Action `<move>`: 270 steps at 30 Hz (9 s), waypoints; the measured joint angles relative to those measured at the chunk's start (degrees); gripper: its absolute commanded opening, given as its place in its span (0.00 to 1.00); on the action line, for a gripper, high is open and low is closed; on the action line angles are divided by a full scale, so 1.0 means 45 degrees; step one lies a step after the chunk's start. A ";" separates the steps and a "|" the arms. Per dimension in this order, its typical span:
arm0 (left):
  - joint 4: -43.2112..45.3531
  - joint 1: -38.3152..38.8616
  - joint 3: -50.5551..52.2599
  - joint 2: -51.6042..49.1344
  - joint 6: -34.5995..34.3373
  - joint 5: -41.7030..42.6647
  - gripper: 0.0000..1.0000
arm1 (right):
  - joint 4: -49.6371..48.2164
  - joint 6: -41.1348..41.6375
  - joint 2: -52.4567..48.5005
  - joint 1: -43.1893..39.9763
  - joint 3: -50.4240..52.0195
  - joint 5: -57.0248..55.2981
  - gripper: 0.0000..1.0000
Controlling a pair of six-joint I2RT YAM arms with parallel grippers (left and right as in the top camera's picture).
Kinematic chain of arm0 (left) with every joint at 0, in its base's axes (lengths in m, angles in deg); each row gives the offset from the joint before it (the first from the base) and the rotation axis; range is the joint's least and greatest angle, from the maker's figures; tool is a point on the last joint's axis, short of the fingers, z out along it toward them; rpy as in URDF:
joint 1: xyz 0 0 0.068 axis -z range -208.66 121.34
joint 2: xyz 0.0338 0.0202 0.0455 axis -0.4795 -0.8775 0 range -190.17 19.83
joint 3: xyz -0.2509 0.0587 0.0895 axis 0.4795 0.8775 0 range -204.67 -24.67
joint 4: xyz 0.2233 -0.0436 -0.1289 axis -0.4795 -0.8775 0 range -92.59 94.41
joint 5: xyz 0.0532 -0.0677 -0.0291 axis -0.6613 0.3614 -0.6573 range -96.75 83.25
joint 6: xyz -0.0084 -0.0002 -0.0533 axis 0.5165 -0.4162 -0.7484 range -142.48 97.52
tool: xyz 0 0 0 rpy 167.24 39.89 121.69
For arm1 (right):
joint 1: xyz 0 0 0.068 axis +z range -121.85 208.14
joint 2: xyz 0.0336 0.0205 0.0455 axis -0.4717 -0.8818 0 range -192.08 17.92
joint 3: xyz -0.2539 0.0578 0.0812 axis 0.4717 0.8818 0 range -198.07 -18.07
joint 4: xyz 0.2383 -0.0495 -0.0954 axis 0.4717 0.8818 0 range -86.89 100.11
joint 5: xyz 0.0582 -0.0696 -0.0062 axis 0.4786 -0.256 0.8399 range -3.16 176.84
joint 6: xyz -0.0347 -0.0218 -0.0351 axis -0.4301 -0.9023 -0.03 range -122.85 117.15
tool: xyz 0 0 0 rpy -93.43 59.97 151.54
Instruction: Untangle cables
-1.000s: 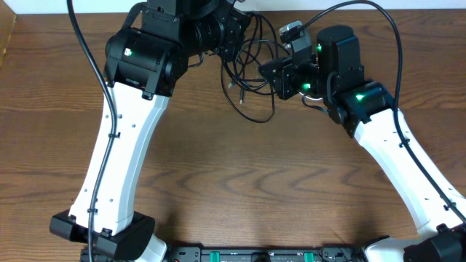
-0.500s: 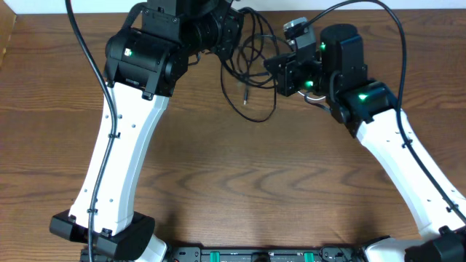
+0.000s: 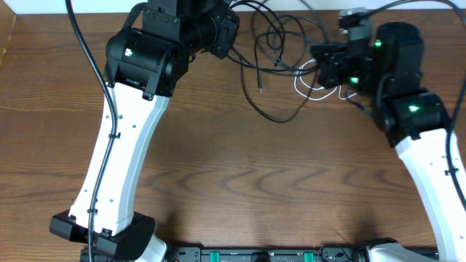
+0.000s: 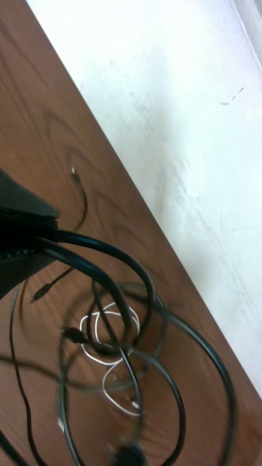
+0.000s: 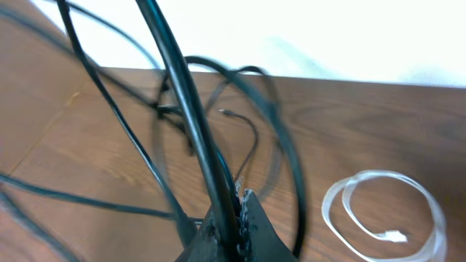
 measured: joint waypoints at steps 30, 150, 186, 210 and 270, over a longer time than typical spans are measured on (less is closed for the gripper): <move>0.0724 -0.4124 0.0000 0.0005 0.0427 -0.2642 0.08 | 0.2322 0.0384 0.0019 -0.4828 0.0005 -0.1719 0.01; 0.0034 -0.2098 0.0000 0.0029 -0.0549 -0.0228 0.77 | -0.0189 -0.1350 -0.7072 0.0831 -0.0321 -0.4192 0.61; -0.0097 -0.2098 0.0000 0.0029 -0.0554 -0.0228 0.77 | 0.1239 -0.0646 -1.0375 0.0447 -0.4469 -0.3832 0.59; -0.0180 -0.2098 0.0000 0.0034 -0.0554 0.0112 0.77 | 0.1093 0.0053 -1.1254 0.0510 -0.4478 -0.3701 0.15; -0.0209 -0.2098 0.0000 0.0034 -0.0554 0.0117 0.77 | 0.4211 -0.1778 -0.2701 -0.0763 -0.5678 -0.5746 0.01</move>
